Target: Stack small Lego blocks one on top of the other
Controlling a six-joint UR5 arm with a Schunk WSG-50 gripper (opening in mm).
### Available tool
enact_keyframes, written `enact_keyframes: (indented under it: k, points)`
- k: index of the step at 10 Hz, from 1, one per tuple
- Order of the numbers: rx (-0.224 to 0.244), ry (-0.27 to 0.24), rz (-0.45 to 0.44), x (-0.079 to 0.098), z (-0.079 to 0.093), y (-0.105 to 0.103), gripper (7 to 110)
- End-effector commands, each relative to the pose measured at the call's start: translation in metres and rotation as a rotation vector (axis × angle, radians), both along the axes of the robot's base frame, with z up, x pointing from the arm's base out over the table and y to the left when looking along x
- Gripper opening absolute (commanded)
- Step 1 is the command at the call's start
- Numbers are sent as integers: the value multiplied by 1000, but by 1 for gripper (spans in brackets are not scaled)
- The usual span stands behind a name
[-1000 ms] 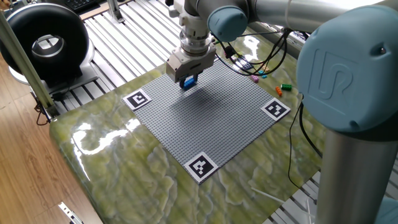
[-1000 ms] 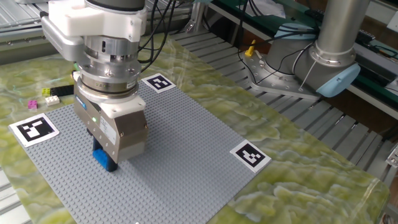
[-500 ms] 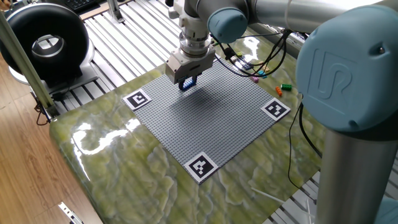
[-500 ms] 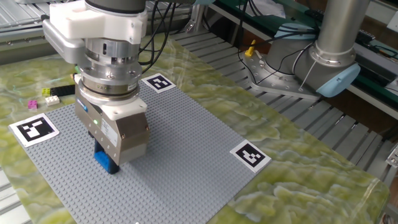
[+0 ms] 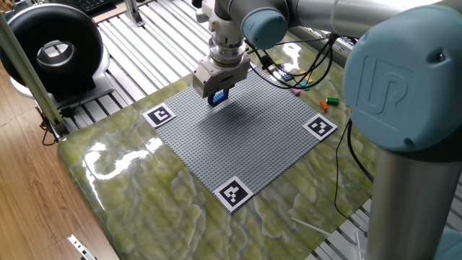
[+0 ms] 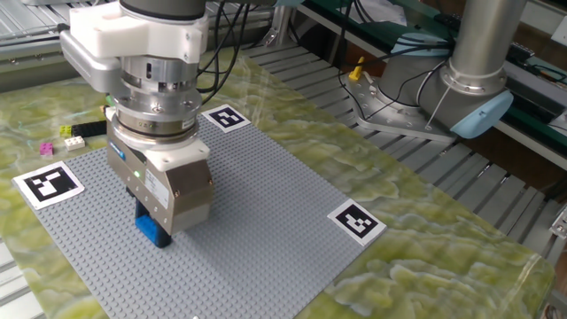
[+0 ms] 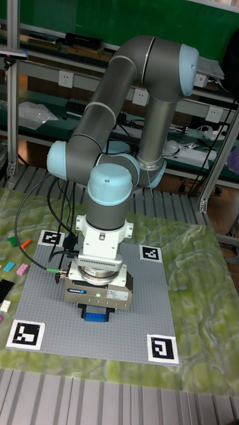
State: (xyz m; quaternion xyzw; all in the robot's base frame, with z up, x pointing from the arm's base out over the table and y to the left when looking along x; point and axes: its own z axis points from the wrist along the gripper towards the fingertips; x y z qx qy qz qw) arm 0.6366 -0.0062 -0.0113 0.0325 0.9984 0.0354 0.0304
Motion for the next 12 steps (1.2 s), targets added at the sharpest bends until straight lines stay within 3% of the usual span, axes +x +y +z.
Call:
enact_keyframes:
  k: [1,4,5,7,12]
  points:
    - [5,2,-11,1,2,-1,22]
    - [-1,-4,-34,4,2,-1,22]
    - [-1,-7,-41,5,2,-1,7]
    - [-20,-3,-69,7,6,2,7]
    - [0,0,-54,5,4,6,7]
